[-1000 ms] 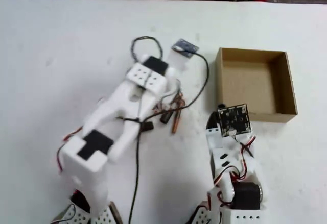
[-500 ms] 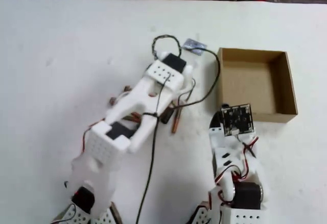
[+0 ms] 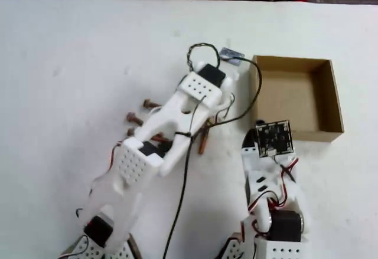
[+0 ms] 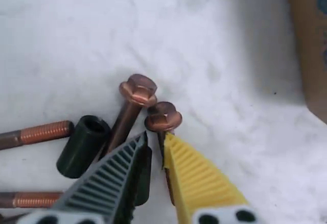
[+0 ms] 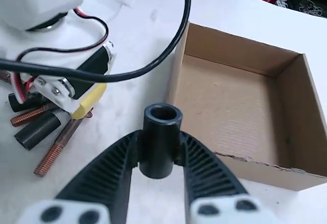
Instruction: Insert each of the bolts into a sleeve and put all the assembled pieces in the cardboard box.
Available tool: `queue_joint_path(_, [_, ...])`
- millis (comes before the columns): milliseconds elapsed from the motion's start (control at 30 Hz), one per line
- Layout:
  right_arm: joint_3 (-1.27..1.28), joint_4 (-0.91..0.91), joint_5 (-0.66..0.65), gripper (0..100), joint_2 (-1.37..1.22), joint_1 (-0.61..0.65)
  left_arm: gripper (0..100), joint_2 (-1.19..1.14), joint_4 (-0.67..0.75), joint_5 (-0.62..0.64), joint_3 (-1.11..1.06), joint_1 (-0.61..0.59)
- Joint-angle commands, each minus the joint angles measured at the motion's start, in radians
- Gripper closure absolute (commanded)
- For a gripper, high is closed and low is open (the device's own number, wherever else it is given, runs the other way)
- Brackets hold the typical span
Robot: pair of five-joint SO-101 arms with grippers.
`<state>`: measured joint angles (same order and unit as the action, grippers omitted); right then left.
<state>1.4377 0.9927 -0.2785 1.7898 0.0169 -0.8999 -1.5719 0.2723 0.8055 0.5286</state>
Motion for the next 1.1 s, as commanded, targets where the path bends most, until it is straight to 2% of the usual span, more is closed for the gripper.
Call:
queue_joint_path(0, [-0.006,-0.038,0.009,98.2,0.013,-0.008,91,0.016,-0.017,0.009,0.051,0.025])
queue_joint_path(267, [-0.005,-0.041,0.009,98.2,0.013,-0.008,86,-0.024,-0.017,0.008,0.049,0.042])
queue_joint_path(633, [-0.005,-0.038,0.008,98.2,0.013,-0.010,86,-0.065,0.021,0.054,0.051,0.030])
queue_joint_path(1067, [-0.005,-0.038,0.005,98.2,0.013,-0.010,86,-0.067,0.094,0.052,0.040,0.005])
